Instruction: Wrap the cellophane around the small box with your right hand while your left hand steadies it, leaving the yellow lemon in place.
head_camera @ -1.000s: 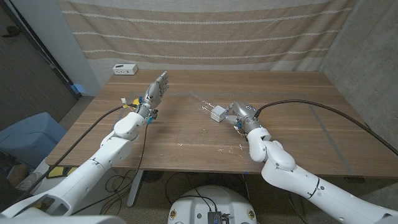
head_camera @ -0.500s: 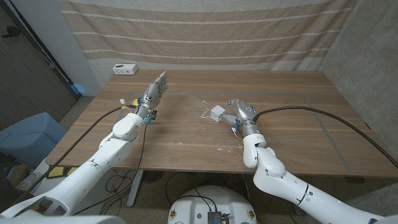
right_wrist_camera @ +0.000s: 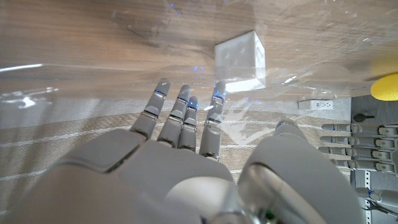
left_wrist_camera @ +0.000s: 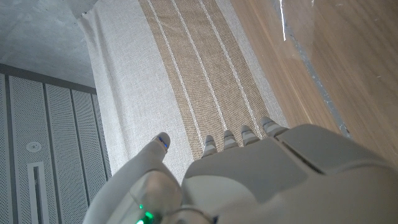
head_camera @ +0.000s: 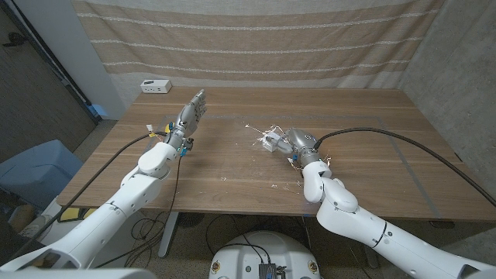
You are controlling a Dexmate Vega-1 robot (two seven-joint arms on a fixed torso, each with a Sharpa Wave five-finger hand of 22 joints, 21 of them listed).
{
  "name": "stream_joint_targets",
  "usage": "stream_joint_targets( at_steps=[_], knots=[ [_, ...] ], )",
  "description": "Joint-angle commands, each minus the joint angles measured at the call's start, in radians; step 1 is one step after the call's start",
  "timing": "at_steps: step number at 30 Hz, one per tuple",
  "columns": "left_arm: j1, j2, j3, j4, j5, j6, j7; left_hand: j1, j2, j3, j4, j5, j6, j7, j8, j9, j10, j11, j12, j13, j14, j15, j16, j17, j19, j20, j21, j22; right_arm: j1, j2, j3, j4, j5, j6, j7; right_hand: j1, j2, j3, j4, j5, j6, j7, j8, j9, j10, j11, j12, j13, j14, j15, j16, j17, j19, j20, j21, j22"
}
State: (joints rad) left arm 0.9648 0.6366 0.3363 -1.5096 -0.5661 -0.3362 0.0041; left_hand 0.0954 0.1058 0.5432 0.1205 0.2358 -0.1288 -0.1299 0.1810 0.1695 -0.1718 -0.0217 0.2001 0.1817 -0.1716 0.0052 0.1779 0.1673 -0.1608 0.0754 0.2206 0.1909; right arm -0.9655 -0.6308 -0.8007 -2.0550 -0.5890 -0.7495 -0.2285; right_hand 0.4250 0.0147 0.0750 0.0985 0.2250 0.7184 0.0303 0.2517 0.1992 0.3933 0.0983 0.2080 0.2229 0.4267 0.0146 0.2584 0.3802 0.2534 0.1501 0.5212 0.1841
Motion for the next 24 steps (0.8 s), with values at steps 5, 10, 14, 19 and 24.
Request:
stream_joint_targets(
  at_steps=[5, 10, 14, 19, 24],
  knots=[
    [0.004, 0.013, 0.002, -0.021, 0.011, 0.025, 0.006, 0.022, 0.06, 0.017, -0.007, -0.007, -0.007, 0.0, -0.001, 0.005, -0.065, 0.002, -0.002, 0.002, -0.109, 0.008, -0.001, 0.002, 0.002, 0.008, 0.002, 0.002, -0.066, -0.119, 0.143, -0.116, 0.27, 0.258, 0.028, -0.011, -0.006, -0.007, -0.001, -0.003, -0.022, 0.002, -0.016, 0.0, 0.007, 0.002, 0.005, 0.0, -0.011, 0.012, -0.003, 0.0, -0.014, 0.008, -0.012, 0.003],
    [0.001, 0.013, 0.004, -0.022, 0.013, 0.028, 0.005, 0.029, 0.064, 0.022, -0.011, -0.008, -0.009, -0.001, -0.001, 0.005, -0.067, 0.004, -0.002, 0.002, -0.111, 0.009, -0.002, 0.002, 0.003, 0.008, 0.002, 0.001, -0.076, -0.162, 0.199, -0.148, 0.374, 0.354, 0.075, -0.022, -0.019, -0.017, 0.001, -0.005, -0.024, 0.004, -0.019, -0.001, 0.011, 0.003, 0.006, 0.0, -0.009, 0.015, -0.002, 0.0, -0.015, 0.014, -0.015, 0.003],
    [-0.004, 0.009, 0.007, -0.016, 0.007, 0.026, -0.006, 0.035, 0.067, 0.027, -0.015, -0.009, -0.01, -0.001, -0.001, 0.005, -0.066, 0.006, -0.001, 0.002, -0.11, 0.01, -0.001, 0.002, 0.004, 0.008, 0.002, 0.001, -0.087, -0.193, 0.238, -0.148, 0.442, 0.458, 0.094, -0.034, -0.032, -0.028, 0.002, -0.005, -0.029, 0.008, -0.023, -0.001, 0.017, 0.008, 0.008, 0.0, -0.009, 0.019, -0.002, 0.0, -0.014, 0.017, -0.017, 0.003],
    [-0.008, 0.007, 0.007, -0.011, 0.009, 0.02, -0.006, 0.04, 0.069, 0.031, -0.018, -0.01, -0.011, 0.0, -0.001, 0.006, -0.067, 0.006, -0.001, 0.002, -0.11, 0.01, -0.001, 0.002, 0.005, 0.008, 0.002, 0.001, -0.093, -0.221, 0.269, -0.141, 0.509, 0.554, 0.13, -0.04, -0.054, -0.044, -0.007, 0.002, -0.018, 0.013, -0.026, 0.0, 0.068, 0.012, 0.024, -0.001, 0.049, 0.005, 0.024, -0.001, 0.043, 0.021, -0.002, 0.005],
    [-0.021, 0.01, 0.014, -0.006, 0.018, 0.02, -0.019, 0.046, 0.069, 0.035, -0.022, -0.012, -0.011, -0.001, 0.0, 0.006, -0.065, 0.004, 0.0, 0.002, -0.108, 0.008, -0.001, 0.001, 0.006, 0.004, 0.002, 0.001, -0.098, -0.233, 0.296, -0.14, 0.581, 0.611, 0.166, -0.032, -0.043, -0.045, -0.02, 0.014, 0.021, 0.027, -0.019, 0.0, 0.163, 0.024, 0.051, 0.0, 0.137, 0.006, 0.064, 0.002, 0.143, 0.003, 0.029, 0.007]
  ],
)
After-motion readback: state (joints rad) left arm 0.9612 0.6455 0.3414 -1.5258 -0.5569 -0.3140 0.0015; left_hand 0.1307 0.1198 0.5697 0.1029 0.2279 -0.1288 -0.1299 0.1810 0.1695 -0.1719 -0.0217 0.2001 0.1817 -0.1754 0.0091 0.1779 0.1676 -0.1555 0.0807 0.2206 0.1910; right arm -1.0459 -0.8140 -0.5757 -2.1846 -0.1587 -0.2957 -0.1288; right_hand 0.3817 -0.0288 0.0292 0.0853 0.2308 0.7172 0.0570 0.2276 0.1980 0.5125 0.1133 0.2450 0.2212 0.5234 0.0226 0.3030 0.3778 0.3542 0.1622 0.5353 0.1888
